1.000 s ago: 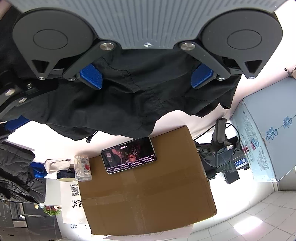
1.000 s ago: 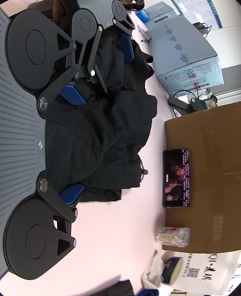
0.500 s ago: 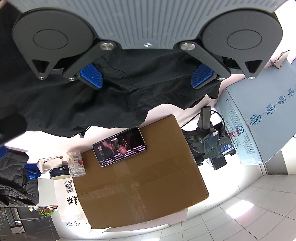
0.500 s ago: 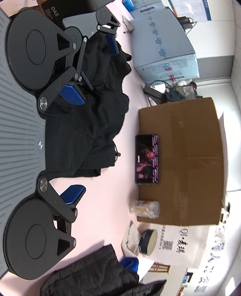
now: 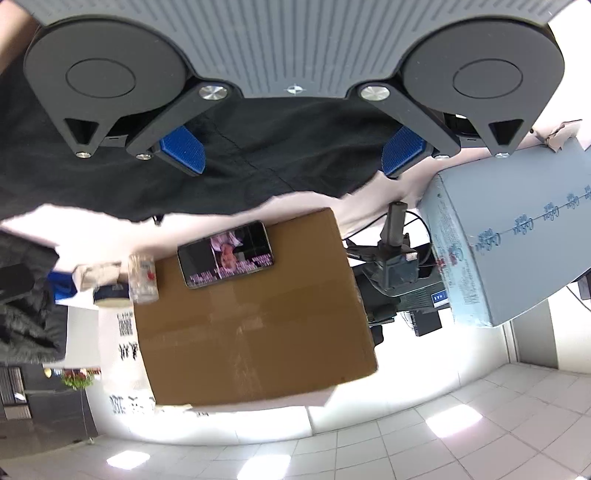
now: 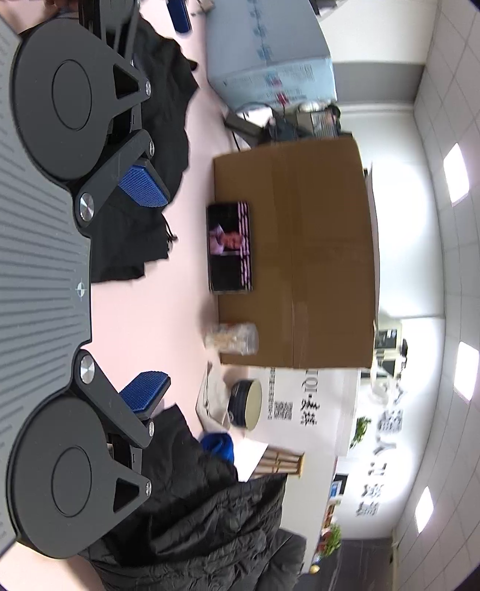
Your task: Fold clothes
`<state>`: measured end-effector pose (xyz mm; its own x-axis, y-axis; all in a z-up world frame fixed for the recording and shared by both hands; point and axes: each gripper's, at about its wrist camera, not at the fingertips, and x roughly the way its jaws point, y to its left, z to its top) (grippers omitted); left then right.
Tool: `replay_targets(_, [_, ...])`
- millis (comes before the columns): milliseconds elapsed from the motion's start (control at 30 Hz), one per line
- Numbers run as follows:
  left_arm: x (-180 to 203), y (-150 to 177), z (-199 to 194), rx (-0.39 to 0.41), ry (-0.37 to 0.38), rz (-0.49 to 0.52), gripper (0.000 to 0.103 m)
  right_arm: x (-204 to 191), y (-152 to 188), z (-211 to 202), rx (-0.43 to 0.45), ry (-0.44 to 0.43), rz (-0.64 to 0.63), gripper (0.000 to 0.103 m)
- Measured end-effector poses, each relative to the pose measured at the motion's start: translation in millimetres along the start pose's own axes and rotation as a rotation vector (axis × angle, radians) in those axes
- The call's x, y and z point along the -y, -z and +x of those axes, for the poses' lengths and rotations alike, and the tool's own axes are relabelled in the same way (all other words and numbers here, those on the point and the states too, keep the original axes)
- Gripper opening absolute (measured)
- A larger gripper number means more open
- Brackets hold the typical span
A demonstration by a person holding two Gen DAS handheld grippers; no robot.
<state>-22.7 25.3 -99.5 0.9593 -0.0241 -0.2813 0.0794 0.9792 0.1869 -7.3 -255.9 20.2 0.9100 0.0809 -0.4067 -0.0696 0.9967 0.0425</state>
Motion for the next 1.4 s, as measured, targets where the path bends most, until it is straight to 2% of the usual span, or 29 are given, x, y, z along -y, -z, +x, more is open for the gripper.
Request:
replay_targets(233, [-32.0, -7.7, 0.7, -0.022, -0.026, -0.2, 0.103, 18.7, -13.9, 29.3, -0.014, 0.014, 0.075, 0.097])
replay_targets(400, [-44.3, 4.5, 18.3, -0.039, -0.057, -0.269, 0.103, 31.6, -7.7, 57.0, -0.031, -0.017, 0.108, 0.098])
replay_targets(500, [-46.1, 17.2, 30.5, -0.062, -0.041, -0.302, 0.103, 40.8, -0.5, 75.3, -0.077, -0.036, 0.192, 0.098])
replay_targets(567, [-47.7, 25.4, 35.2, -0.066, -0.037, -0.336, 0.103, 49.4, 5.5, 84.0, -0.089, -0.103, 0.239, 0.098])
replay_targets(700, [-48.1, 33.3, 30.8, -0.013, -0.012, -0.345, 0.103, 61.3, 18.2, 92.8, -0.067, -0.254, 0.304, 0.1])
replay_targets(833, [-53.7, 36.6, 23.8, 0.041, 0.001, -0.381, 0.103, 59.8, 34.7, 84.2, 0.054, -0.36, 0.309, 0.103])
replay_targets(967, [-42.1, 34.2, 8.2, 0.134, -0.023, -0.319, 0.103, 49.9, 40.1, 73.6, 0.087, -0.329, 0.259, 0.103])
replay_targets(1100, [-30.4, 33.4, -11.4, 0.235, -0.011, -0.246, 0.103, 44.5, 40.8, 60.5, 0.141, -0.278, 0.232, 0.103])
replay_targets(1267, [-24.7, 30.6, -18.0, 0.254, 0.013, -0.208, 0.103, 42.9, 39.4, 49.9, 0.183, -0.258, 0.189, 0.103])
replay_targets(1400, [-36.3, 33.2, -17.3, 0.247, 0.018, -0.279, 0.103, 51.6, 30.0, 40.1, 0.2, -0.213, 0.227, 0.103])
